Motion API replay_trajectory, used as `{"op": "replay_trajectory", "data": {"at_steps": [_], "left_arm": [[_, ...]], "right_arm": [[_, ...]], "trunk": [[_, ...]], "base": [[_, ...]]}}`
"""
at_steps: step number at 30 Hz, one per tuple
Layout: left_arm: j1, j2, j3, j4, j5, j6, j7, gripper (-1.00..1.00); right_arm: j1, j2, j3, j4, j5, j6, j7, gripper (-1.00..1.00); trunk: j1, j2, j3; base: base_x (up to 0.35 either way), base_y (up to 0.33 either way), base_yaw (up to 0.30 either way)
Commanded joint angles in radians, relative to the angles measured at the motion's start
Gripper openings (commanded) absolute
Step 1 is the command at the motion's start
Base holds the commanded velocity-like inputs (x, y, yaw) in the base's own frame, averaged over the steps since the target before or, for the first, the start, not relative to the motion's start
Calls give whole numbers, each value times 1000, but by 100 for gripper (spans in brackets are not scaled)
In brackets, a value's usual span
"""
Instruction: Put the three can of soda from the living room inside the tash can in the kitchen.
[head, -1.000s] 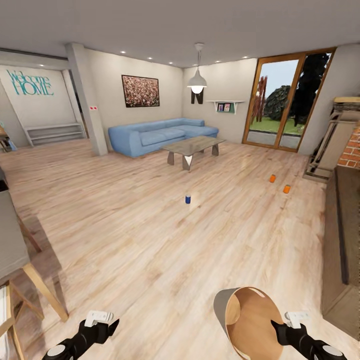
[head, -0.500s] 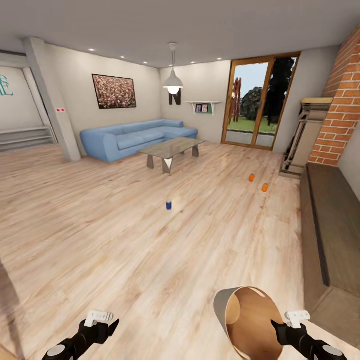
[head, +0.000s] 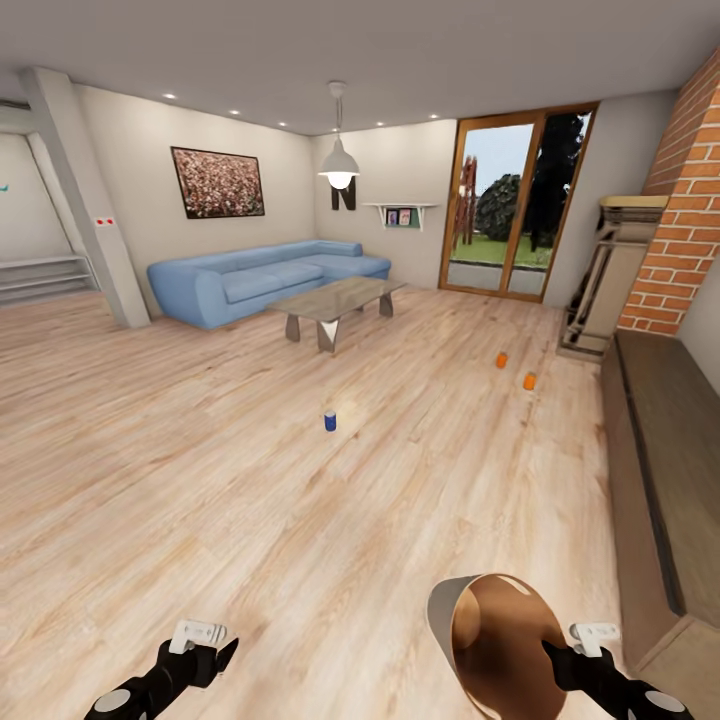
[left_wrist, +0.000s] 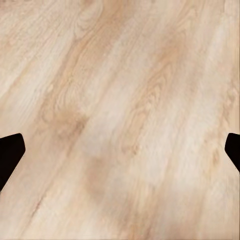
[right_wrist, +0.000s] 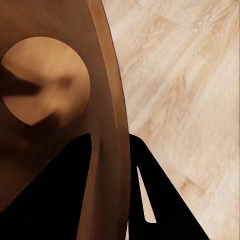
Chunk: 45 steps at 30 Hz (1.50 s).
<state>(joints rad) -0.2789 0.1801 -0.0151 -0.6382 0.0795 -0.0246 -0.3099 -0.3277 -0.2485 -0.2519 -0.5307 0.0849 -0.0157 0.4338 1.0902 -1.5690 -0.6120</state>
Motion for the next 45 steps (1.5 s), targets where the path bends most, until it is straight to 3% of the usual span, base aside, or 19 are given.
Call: {"op": "replay_trajectory", "data": {"at_steps": [1,45], "left_arm": [[0,0,0,0,0,0,0,100],[0,0,0,2,-3,-1,1,100]], "right_arm": [[-1,0,-2,-2,-8,0,4,-100],[-1,2,2,-1,-8,0,6,-100]], "trunk": [[0,0,0],[0,0,0]], "base": [[322,-1,-1],[323,0,0]]}}
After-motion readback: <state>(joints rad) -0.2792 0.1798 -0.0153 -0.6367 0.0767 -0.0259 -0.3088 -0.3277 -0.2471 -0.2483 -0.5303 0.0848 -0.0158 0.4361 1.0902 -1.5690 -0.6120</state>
